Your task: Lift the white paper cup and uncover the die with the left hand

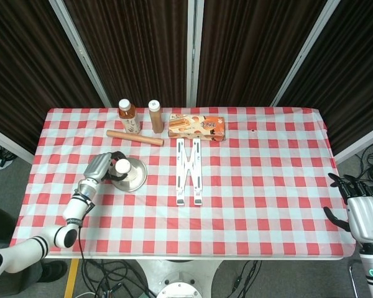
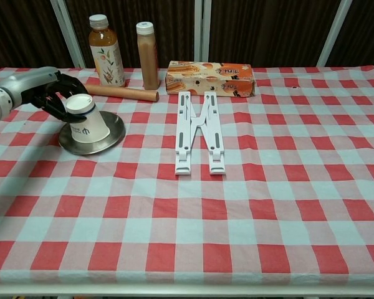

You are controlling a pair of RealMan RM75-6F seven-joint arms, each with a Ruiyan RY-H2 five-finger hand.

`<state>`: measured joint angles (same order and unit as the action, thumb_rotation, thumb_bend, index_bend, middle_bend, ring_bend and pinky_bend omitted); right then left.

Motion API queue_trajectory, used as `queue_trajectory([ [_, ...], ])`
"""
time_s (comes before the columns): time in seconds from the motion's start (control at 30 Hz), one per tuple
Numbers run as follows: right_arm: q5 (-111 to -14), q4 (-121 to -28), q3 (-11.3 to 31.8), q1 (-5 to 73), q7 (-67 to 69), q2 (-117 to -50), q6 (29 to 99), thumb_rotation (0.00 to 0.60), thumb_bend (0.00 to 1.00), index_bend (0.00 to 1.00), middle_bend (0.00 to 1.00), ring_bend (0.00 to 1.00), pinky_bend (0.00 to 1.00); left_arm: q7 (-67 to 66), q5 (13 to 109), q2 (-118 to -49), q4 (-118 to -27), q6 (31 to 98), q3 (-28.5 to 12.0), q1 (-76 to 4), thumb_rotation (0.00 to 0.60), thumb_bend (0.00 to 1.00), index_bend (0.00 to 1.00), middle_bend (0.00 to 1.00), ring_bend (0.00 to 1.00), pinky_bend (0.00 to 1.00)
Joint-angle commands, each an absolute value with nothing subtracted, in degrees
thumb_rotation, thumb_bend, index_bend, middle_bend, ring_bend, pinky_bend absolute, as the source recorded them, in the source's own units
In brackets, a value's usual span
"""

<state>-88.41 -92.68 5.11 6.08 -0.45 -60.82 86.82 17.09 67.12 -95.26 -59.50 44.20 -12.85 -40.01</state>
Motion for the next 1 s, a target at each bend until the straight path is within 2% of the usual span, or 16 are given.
queue_trajectory([
  [0.03, -88.38, -92.66, 5.04, 5.95, -0.45, -60.74, 86.94, 0.600, 0.16, 0.15, 0.35, 0.17, 0.26, 16.53, 67.20, -95.90, -59.67, 43.45, -13.10, -40.91, 0.600, 0.29, 0.47, 0.49, 0.33, 0.41],
  [0.23, -88.47, -92.93, 5.03, 5.94, -0.73, -60.59, 86.98, 0.600, 0.16, 0.15, 0.35, 0.17, 0.26, 16.08, 67.91, -96.38, -60.50, 44.31, -13.62, -41.68, 0.600, 0.29, 0.47, 0.49, 0.33, 0.40],
  [0.6, -88.55, -92.43, 5.10, 6.56, -0.30, -60.98, 86.23, 0.600, 0.16, 0.15, 0.35, 0.17, 0.25, 18.76, 67.52, -94.05, -61.62, 45.66, -12.59, -38.37, 0.600, 0.29, 0.47, 0.49, 0.33, 0.39],
  [1.0, -88.21, -92.35, 5.08, 6.38, -0.02, -60.84, 86.33, 0.600, 0.16, 0.15, 0.35, 0.17, 0.25, 16.28, 68.91, -97.08, -61.48, 45.63, -13.68, -41.70, 0.600, 0.29, 0.47, 0.49, 0.34, 0.39],
])
